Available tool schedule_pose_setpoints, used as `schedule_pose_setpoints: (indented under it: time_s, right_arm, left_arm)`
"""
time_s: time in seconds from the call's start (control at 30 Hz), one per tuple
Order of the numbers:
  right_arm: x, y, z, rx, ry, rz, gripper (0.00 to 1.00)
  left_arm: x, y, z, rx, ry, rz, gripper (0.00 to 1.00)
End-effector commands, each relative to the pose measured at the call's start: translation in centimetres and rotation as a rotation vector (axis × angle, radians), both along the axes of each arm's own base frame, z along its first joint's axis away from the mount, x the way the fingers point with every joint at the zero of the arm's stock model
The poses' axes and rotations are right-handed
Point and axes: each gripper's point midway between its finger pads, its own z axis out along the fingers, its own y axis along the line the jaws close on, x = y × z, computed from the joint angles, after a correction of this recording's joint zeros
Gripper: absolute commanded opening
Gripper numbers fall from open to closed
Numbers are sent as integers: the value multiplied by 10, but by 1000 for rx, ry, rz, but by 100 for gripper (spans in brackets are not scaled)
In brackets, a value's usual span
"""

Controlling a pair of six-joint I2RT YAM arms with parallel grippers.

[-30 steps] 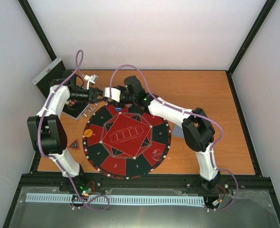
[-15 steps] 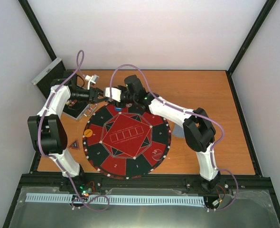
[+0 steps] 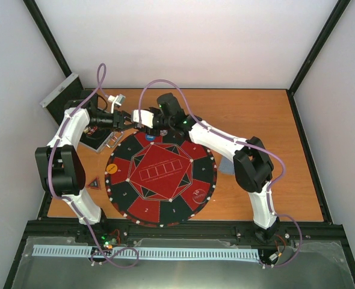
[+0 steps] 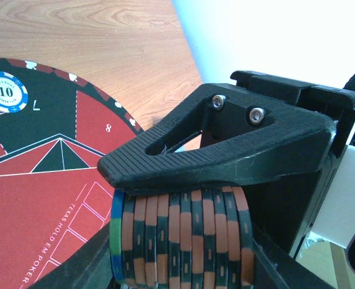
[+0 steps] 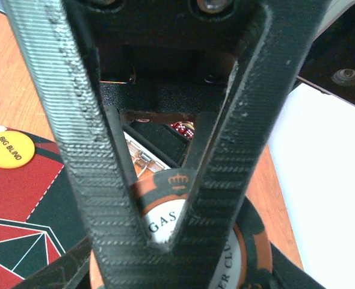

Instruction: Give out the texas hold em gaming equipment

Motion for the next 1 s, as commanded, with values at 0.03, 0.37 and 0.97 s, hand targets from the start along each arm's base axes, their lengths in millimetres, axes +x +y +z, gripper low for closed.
schedule_pose_setpoints:
  time_s: [0.03,0.37,0.97]
  right_arm:
    - [-8,2,23,9,-21,34,3]
    - [-8,0,18,-27,17,24,3]
    - [-30,5,-16,-84,149,48,3]
  left_arm:
    - [6,-1,7,-25,-29,-4,45]
    - [7,0,5,-18,-20,-1,59]
    - [35,66,1,197,-54,204,69]
